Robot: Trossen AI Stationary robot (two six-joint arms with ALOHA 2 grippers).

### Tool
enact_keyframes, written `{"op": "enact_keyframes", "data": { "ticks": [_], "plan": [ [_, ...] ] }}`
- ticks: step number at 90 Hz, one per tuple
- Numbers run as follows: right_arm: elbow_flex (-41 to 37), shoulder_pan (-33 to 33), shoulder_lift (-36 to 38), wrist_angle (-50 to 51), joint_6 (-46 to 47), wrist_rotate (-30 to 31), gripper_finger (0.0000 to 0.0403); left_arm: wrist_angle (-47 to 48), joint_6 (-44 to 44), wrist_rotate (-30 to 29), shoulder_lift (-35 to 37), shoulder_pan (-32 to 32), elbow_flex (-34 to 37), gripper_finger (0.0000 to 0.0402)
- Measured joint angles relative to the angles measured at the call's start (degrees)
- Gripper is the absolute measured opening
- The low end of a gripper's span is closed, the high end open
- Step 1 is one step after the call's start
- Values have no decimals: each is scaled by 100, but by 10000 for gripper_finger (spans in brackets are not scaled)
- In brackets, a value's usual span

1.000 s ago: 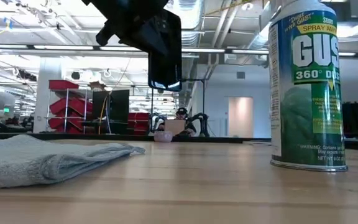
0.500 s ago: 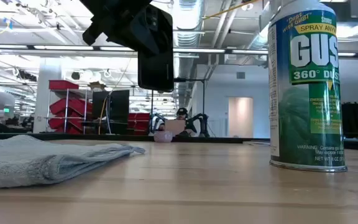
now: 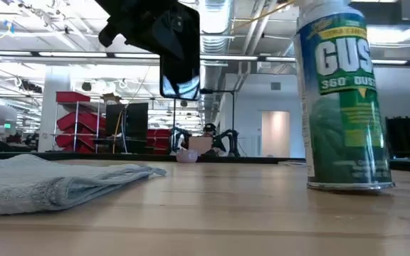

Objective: Apply microfiber cloth
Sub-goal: Spray the back of the cellphone with the cleaning bottle, then wipe the back of the cellphone with a gray microfiber cloth

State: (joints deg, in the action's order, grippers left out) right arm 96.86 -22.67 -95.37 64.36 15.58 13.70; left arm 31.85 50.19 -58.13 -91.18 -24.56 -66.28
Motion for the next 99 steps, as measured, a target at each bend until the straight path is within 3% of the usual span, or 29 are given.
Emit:
{"op": "enact_keyframes", "data": {
  "ticks": [21,31,60,82,99],
  "plan": [
    [490,-74,13,-26,-477,619,0,820,98,-518,446,-312,0,2],
    [494,-46,13,-425,-848,559,0,1438,340,-699,618,-471,0,2],
    [39,718,-184,-2547,-1812,-1522,0,4088,2725,-1094,780,-916,41,2],
    [20,1283,-895,-3396,-2070,-3046,0,4137,3296,-1290,954,-1248,408,2],
    [13,1457,-1481,-3781,-2328,-3634,0,3467,2638,-1309,1318,-1346,785,2]
  ]
}}
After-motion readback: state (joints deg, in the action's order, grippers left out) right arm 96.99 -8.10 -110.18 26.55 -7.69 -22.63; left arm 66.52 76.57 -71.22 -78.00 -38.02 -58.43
